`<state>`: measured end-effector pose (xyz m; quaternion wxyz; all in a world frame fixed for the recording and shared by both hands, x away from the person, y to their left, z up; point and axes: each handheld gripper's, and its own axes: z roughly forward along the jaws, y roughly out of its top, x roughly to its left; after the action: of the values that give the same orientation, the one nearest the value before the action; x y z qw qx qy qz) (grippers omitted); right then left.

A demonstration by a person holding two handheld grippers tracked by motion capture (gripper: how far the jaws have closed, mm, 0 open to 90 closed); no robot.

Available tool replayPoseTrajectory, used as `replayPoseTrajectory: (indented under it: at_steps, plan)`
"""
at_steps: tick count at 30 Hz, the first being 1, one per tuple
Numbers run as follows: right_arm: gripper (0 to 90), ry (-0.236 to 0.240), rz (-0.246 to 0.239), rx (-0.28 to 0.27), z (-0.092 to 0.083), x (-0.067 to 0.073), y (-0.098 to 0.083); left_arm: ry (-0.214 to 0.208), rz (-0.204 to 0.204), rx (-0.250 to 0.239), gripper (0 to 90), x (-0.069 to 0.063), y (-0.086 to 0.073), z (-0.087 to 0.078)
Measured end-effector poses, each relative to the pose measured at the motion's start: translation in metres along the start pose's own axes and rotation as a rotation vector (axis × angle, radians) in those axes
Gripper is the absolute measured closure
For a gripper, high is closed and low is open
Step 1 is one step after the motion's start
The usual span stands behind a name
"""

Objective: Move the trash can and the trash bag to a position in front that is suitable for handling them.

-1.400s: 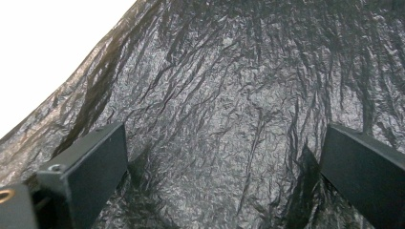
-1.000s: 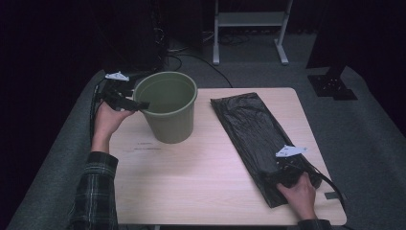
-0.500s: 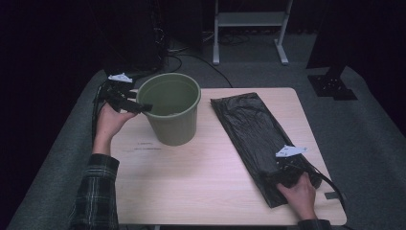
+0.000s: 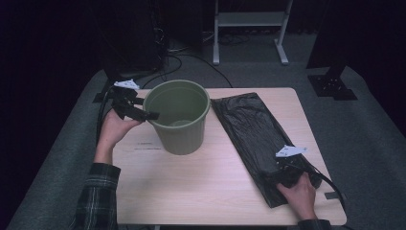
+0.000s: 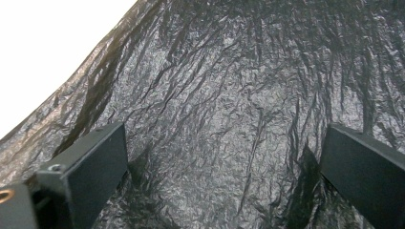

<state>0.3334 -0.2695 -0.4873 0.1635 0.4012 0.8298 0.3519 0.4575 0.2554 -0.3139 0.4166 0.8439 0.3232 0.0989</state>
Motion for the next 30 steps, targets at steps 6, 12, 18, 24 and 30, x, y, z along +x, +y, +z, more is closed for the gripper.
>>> replayPoseTrajectory:
  at_steps: [6,12,18,24,30]
  plan:
    - [1.1,-0.001,0.001,0.0,0.0,0.0,0.0,-0.025,0.027,-0.004,0.0,-0.02,-0.003,0.003]
    - [1.1,-0.002,0.002,0.0,0.0,0.0,0.0,-0.066,0.068,0.002,0.0,-0.04,-0.004,0.008]
    - [1.0,-0.002,0.0,0.0,0.0,0.0,0.0,-0.11,0.096,-0.001,0.0,-0.06,-0.005,0.015]
    - [1.0,-0.002,0.001,0.001,-0.001,0.0,-0.001,-0.142,0.114,-0.008,0.0,-0.076,-0.008,0.019]
    - [1.0,-0.002,0.001,0.002,-0.001,0.001,-0.001,-0.167,0.139,-0.003,0.0,-0.09,-0.008,0.021]
